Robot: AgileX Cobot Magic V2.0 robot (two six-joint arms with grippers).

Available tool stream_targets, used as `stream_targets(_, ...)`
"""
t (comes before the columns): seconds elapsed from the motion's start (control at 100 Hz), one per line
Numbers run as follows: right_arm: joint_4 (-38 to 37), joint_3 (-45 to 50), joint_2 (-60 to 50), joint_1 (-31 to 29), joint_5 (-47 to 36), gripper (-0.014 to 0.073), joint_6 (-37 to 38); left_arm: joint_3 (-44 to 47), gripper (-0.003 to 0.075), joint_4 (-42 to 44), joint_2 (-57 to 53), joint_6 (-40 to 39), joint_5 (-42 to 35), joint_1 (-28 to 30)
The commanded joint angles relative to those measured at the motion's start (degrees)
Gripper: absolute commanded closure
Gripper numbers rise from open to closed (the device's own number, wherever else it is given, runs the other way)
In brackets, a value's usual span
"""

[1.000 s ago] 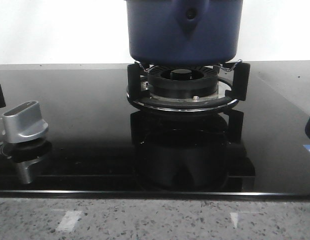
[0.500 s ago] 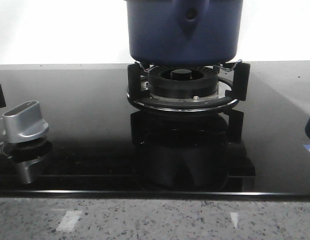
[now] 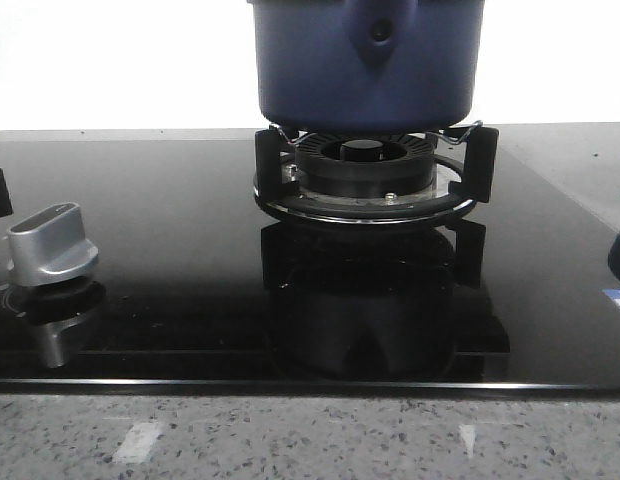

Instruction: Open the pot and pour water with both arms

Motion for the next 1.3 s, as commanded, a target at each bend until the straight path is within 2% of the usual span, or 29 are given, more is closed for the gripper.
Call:
stream_targets(0.0,1.20,4.25,-6.17,0.06,-3.02,0.0648,-1.00,7.34,0.0741,-2.54,-5.53,0.84,-2.47,-2.28)
stream_targets(0.19,1.32,15.57,-19.32,0.06,-3.39,0.0648,-1.00,20.06,0.0741,-6.63,-17.50,0.84,-2.71,-3.14)
stream_targets(0.33,1.95,20.47,-24.74,0.06,-3.39,0.0648,-1.00,23.90,0.0741,-11.29,-22.82,0.84,-3.37,-3.14)
stream_targets(1.19,2.07,21.90,-26.16,0.06,-2.72,0.0649,-1.00,24.02,0.0741,-12.45,-23.99,0.84,-2.58,-3.14)
stream_targets(1.25,2.07,21.90,-26.16,0.06,-2.72,0.0650,-1.00,24.02,0.0741,-10.57,-23.99,0.15,-2.72,-3.14)
stream_targets(1.29,2.07,21.90,-26.16,0.06,-2.72,0.0650,-1.00,24.02,0.0741,-6.41,-23.99,-4.20,-3.41,-3.14)
